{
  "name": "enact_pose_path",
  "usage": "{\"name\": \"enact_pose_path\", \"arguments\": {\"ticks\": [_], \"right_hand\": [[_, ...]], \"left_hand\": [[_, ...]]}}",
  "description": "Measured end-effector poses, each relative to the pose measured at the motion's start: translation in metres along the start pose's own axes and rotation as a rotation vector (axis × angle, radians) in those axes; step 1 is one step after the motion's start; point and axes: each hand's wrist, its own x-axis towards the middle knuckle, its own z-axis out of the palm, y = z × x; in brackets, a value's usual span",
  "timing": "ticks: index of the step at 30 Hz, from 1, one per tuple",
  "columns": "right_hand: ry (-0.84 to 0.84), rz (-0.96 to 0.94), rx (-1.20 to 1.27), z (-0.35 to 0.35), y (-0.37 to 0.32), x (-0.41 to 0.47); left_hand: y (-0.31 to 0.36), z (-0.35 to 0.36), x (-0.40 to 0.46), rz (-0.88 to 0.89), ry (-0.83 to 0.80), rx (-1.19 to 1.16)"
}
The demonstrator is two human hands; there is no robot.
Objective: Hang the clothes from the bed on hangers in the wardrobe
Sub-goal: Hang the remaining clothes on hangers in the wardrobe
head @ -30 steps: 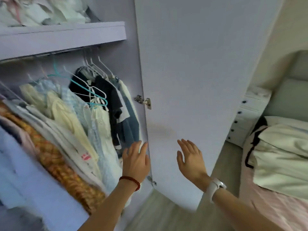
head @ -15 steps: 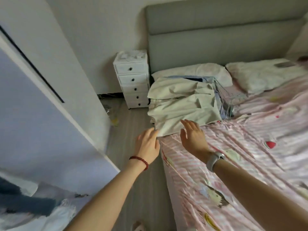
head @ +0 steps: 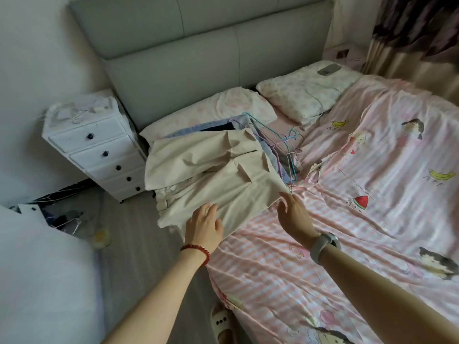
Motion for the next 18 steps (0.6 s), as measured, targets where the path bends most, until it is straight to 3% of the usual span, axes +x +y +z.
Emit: {"name": "enact_pose_path", "arguments": {"ticks": [7,14,18], "right_hand": [[-0.041,0.3,0.064,0.029,0.029,0.085],[-0.08,0.579,0.146,0.038,0.077,0.174],[-0.17,0.745,0.333,0.06,0.1,0.205]], "left_hand": [[-0.033,0.032,0.094,-0.034,-0.237,0.008],[-0.026,0.079,0.177,-0.066,-0.302,0.069],[-0.027,0.111,0.207,-0.15,-0.362,0.056]]}}
